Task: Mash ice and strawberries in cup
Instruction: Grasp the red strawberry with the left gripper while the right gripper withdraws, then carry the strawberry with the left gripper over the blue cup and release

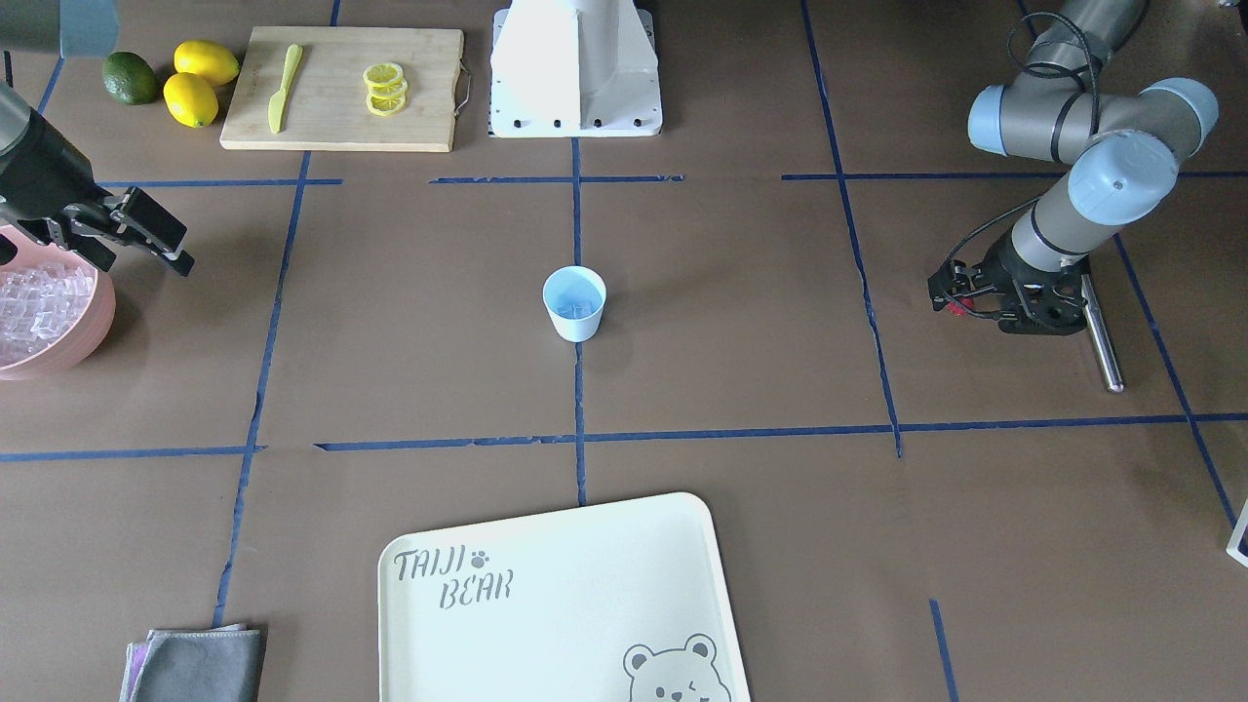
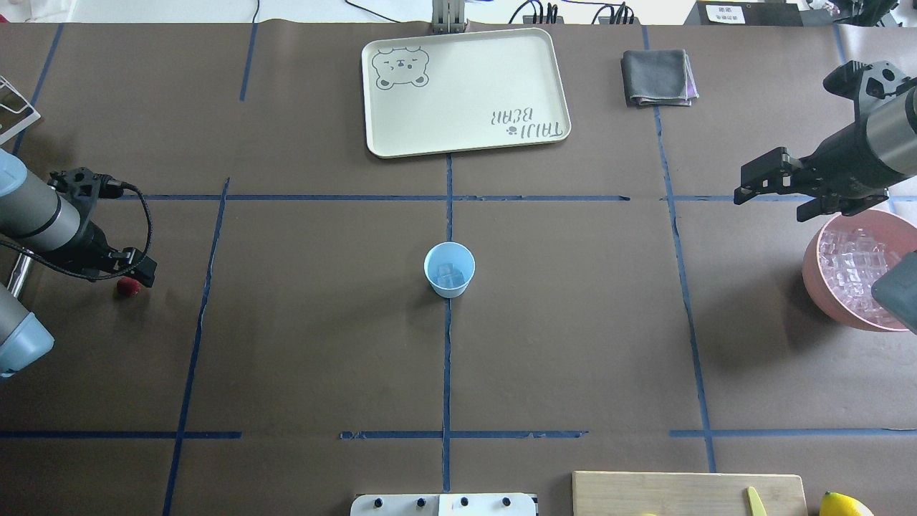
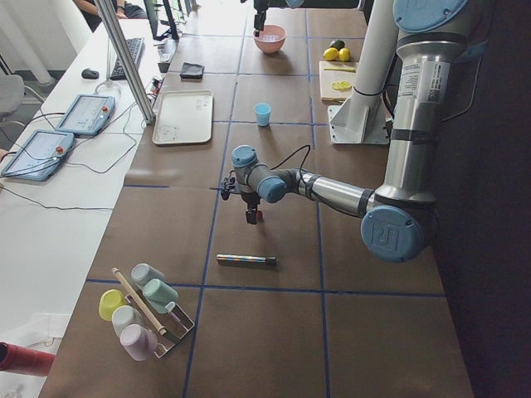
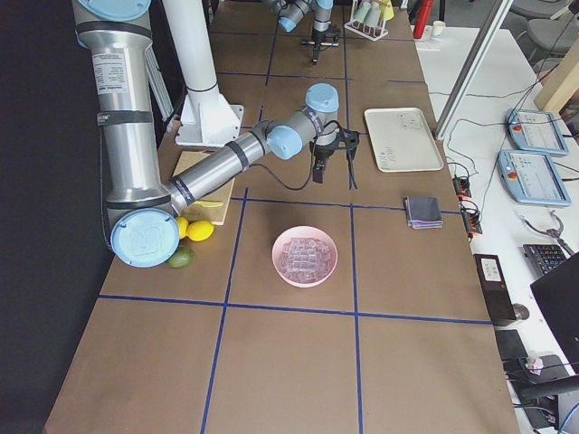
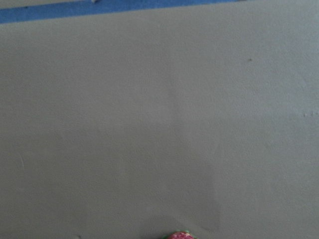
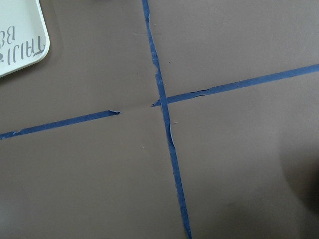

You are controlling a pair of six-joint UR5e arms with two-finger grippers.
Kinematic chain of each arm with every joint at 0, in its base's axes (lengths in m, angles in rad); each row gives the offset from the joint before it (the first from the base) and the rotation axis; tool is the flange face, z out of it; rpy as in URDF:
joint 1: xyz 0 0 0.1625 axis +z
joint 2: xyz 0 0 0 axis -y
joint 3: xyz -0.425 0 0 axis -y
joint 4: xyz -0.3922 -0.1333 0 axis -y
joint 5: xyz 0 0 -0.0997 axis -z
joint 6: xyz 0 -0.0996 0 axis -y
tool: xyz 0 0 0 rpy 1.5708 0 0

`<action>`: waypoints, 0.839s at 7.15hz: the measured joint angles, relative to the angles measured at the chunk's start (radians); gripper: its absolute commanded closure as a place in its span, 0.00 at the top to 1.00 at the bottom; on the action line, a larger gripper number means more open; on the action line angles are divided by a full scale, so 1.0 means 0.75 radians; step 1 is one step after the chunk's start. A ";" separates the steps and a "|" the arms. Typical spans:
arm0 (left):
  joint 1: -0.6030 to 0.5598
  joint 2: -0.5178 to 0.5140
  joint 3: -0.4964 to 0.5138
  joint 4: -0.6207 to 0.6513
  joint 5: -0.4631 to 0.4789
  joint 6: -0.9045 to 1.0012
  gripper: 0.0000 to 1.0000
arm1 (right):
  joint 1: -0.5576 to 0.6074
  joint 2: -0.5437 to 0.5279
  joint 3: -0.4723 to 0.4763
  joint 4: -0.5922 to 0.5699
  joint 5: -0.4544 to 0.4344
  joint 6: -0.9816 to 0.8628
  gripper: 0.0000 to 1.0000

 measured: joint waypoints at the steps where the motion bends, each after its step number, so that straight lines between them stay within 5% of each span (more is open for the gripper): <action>1: 0.004 -0.001 0.004 0.000 -0.001 0.000 0.54 | 0.000 0.000 0.000 0.000 0.000 0.000 0.99; 2: 0.005 -0.001 0.006 0.000 -0.001 0.000 0.24 | 0.000 0.001 0.000 -0.001 0.001 0.000 0.99; 3: 0.006 -0.002 0.005 0.000 -0.002 -0.001 0.06 | 0.000 0.001 0.000 -0.002 0.001 0.000 0.99; 6: 0.006 -0.011 -0.015 0.000 -0.010 -0.018 0.00 | 0.000 0.001 0.000 -0.001 0.001 0.000 0.99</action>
